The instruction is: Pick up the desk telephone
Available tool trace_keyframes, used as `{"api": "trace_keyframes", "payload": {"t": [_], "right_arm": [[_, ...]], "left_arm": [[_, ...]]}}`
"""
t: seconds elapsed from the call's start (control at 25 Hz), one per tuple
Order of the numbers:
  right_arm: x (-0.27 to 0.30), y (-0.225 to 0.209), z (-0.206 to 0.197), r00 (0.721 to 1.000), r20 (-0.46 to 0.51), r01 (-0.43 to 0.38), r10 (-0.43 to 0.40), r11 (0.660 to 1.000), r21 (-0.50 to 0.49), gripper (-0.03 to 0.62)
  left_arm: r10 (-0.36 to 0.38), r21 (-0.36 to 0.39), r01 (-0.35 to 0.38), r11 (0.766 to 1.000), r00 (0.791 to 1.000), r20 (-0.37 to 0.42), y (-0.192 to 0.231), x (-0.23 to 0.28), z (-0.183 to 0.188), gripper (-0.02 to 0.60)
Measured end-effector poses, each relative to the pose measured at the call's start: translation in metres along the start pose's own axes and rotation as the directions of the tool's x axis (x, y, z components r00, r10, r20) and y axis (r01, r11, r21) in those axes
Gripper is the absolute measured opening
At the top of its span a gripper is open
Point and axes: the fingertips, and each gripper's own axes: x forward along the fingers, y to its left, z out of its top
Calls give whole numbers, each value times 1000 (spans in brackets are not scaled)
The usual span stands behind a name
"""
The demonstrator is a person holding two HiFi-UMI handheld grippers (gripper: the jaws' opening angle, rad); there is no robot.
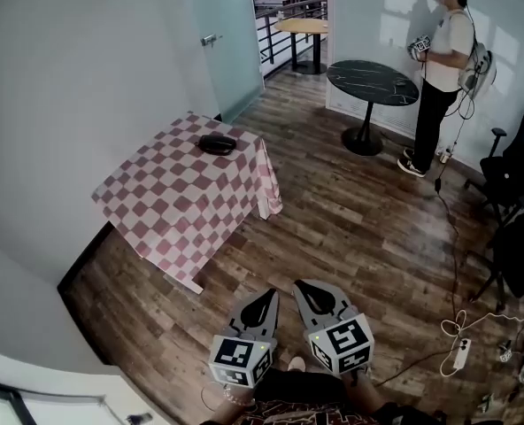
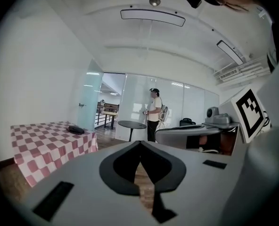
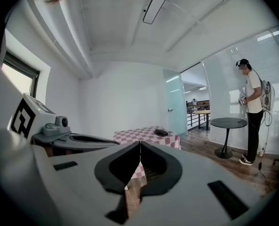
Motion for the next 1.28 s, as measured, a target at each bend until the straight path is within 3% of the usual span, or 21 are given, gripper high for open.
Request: {"api": "trace_keyframes", "payload": {"t": [0.28, 0.72, 1.28], "right_arm": [[26, -6, 1, 1000, -12, -10, 10, 1000, 12, 18], [112, -34, 22, 1000, -15, 9, -8, 1000, 8, 18], [205, -39, 32, 999, -37, 19, -18, 1000, 21, 18]], "left_arm": [[19, -23, -19, 1000, 1000, -5, 29, 16, -3, 6], [-60, 1, 60, 998, 998, -1, 92, 77, 27, 6], [-77, -4, 77, 997, 997, -22, 178, 112, 38, 6]]}}
